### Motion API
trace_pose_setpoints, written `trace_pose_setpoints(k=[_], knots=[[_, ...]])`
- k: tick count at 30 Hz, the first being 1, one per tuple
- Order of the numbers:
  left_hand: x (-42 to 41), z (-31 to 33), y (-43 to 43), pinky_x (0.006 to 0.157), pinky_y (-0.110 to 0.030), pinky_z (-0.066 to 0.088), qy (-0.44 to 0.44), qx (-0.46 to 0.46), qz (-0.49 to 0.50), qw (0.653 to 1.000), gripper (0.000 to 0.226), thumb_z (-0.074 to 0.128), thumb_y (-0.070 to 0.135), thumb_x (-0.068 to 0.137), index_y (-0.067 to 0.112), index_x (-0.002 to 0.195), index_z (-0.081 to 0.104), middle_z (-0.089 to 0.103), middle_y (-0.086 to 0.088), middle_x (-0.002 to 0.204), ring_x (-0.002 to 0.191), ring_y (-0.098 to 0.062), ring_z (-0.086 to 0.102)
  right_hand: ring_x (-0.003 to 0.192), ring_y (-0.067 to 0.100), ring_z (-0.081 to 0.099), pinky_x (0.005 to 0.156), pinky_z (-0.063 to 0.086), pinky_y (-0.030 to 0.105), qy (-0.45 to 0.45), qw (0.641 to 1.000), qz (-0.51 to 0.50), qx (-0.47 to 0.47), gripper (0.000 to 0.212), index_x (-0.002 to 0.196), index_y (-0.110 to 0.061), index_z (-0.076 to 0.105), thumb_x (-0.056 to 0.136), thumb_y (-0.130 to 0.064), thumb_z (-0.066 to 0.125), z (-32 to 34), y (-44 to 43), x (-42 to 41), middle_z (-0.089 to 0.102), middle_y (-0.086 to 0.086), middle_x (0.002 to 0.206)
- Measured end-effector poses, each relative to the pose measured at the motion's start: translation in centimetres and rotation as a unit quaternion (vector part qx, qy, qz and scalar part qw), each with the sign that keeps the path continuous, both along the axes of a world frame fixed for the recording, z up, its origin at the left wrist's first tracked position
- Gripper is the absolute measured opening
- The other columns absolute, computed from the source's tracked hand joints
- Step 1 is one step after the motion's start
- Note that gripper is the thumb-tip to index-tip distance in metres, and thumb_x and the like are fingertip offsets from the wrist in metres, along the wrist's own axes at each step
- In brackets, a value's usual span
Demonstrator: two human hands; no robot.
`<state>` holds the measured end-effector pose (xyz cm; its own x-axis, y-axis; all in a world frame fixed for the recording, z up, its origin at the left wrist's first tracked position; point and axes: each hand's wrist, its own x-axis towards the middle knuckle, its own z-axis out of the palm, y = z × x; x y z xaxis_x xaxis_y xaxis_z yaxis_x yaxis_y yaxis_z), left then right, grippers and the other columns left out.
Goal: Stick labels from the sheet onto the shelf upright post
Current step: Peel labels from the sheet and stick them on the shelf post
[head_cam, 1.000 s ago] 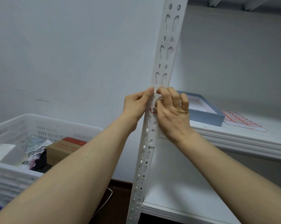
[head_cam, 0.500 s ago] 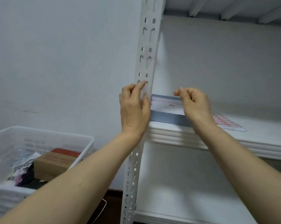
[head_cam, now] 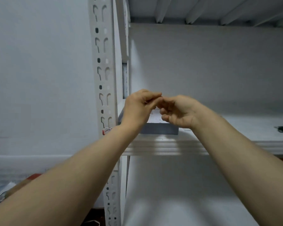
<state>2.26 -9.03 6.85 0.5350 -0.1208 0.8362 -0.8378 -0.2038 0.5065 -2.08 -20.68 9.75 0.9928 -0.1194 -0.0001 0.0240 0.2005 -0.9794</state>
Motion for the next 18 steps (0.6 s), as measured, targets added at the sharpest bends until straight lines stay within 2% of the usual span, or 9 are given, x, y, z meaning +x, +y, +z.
trace_pose_setpoints(k=[3, 5, 6, 9, 13, 16, 18], knots=[[0.2, 0.6, -0.7, 0.067, -0.023, 0.055, 0.09, -0.027, -0.041, 0.995, 0.015, 0.072, 0.009, 0.082, 0.004, 0.096, 0.074, 0.067, 0.003, 0.07, 0.057, -0.007, 0.062, 0.052, 0.009, 0.042, 0.035, 0.031, 0.013, 0.047, 0.994, 0.027, 0.094, 0.029, 0.074, -0.01, 0.057, 0.098, -0.018, 0.043, -0.1, -0.7, 0.3, 0.054, 0.001, 0.075], [0.1, 0.9, -1.4, 0.063, -0.019, 0.055, 0.157, -0.059, -0.072, 0.983, 0.009, 0.069, 0.008, 0.084, 0.002, 0.089, 0.074, 0.067, 0.002, 0.064, 0.053, -0.003, 0.061, 0.051, 0.009, 0.044, 0.035, 0.032, 0.012, 0.069, 0.984, 0.03, 0.159, 0.031, 0.07, -0.01, 0.058, 0.097, -0.018, 0.045, -0.3, -0.8, 0.6, 0.055, 0.0, 0.075], [0.1, 1.0, -1.8, 0.062, -0.019, 0.055, 0.18, -0.073, -0.079, 0.978, 0.007, 0.068, 0.008, 0.085, 0.003, 0.083, 0.073, 0.067, 0.002, 0.061, 0.052, -0.005, 0.06, 0.053, 0.009, 0.045, 0.036, 0.033, 0.011, 0.076, 0.98, 0.027, 0.184, 0.033, 0.069, -0.01, 0.059, 0.097, -0.018, 0.045, -0.3, -0.8, 0.7, 0.056, 0.0, 0.073], [0.6, 1.2, -2.9, 0.064, -0.026, 0.055, 0.237, -0.112, -0.08, 0.962, 0.025, 0.066, 0.01, 0.087, 0.011, 0.062, 0.067, 0.063, 0.004, 0.05, 0.05, -0.011, 0.056, 0.055, 0.008, 0.045, 0.036, 0.036, 0.01, 0.078, 0.972, 0.018, 0.219, 0.036, 0.067, -0.008, 0.059, 0.098, -0.018, 0.043, -0.2, -1.1, 1.0, 0.057, 0.001, 0.067], [1.3, 1.7, -3.7, 0.065, -0.028, 0.056, 0.305, -0.127, -0.048, 0.943, 0.023, 0.067, 0.013, 0.087, 0.007, 0.065, 0.064, 0.06, -0.005, 0.056, 0.05, -0.016, 0.056, 0.056, 0.005, 0.046, 0.038, 0.038, 0.012, 0.052, 0.993, 0.006, 0.109, 0.025, 0.07, -0.01, 0.057, 0.094, -0.015, 0.051, -0.1, -1.6, 1.2, 0.053, -0.001, 0.066], [1.9, 2.0, -3.8, 0.058, -0.024, 0.055, 0.32, -0.085, -0.035, 0.943, 0.024, 0.069, 0.01, 0.085, 0.003, 0.063, 0.063, 0.059, -0.007, 0.055, 0.048, -0.016, 0.054, 0.057, 0.004, 0.046, 0.043, 0.036, 0.014, 0.022, 0.999, -0.009, 0.024, 0.019, 0.075, -0.012, 0.056, 0.094, -0.009, 0.052, -0.6, -2.1, 1.1, 0.052, -0.002, 0.067], [2.4, 2.2, -3.9, 0.063, -0.028, 0.057, 0.317, -0.049, -0.01, 0.947, 0.026, 0.071, 0.013, 0.084, 0.003, 0.061, 0.063, 0.06, -0.007, 0.055, 0.046, -0.017, 0.055, 0.059, 0.005, 0.049, 0.05, 0.033, 0.018, -0.005, 0.999, -0.032, -0.021, 0.019, 0.077, -0.012, 0.058, 0.092, -0.003, 0.051, -0.9, -2.5, 1.3, 0.056, -0.001, 0.07]])
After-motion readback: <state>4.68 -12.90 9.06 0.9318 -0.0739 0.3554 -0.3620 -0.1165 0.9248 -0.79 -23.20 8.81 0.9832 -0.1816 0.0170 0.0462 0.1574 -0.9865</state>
